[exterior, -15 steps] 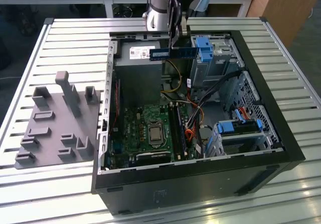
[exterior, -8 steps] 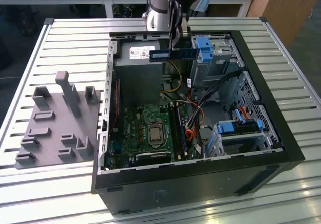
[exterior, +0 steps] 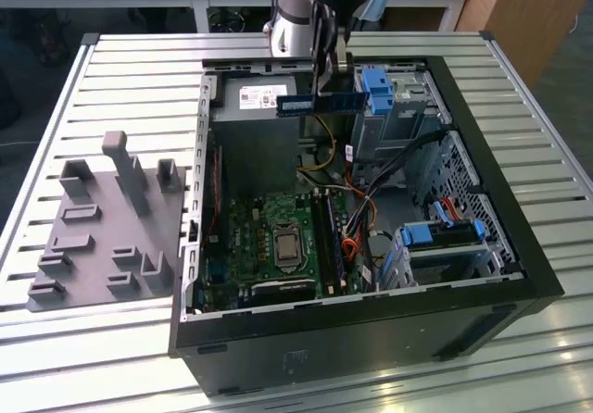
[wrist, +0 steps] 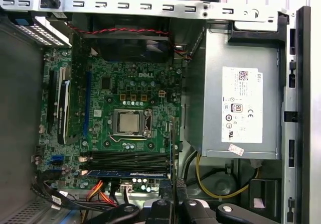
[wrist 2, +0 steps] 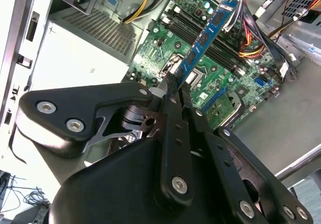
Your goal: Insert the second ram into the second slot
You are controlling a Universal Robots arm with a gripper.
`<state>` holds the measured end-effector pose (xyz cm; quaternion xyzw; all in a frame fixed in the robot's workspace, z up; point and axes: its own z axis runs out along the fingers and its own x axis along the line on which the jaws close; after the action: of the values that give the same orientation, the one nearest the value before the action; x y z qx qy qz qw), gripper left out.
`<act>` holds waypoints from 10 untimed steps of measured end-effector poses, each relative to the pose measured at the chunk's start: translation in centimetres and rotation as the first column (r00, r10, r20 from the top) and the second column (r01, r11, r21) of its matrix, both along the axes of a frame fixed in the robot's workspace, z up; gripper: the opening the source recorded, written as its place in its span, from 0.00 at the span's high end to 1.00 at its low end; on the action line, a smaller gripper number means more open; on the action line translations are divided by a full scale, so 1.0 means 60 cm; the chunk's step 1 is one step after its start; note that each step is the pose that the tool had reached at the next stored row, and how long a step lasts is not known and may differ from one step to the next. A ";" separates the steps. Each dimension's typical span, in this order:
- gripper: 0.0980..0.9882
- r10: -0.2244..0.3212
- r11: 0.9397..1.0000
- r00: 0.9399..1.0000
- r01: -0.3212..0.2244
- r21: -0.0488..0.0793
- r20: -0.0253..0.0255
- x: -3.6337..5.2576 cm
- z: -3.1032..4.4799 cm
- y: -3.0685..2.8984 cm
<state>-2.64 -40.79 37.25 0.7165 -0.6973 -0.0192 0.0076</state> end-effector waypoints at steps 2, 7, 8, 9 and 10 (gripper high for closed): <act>0.96 0.000 1.000 1.000 0.000 0.000 0.000 0.000 0.000 -0.0021; 0.96 0.000 1.000 1.000 0.000 0.000 0.000 0.000 0.000 -0.0073; 0.96 0.000 1.000 1.000 0.000 0.000 0.000 0.000 0.000 -0.0083; 0.96 0.000 1.000 1.000 0.000 0.000 0.000 0.000 0.000 -0.0092; 0.96 0.000 1.000 1.000 0.000 0.000 0.000 0.000 0.000 -0.0101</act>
<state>-2.65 -41.39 37.25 0.7165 -0.6973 -0.0192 0.0076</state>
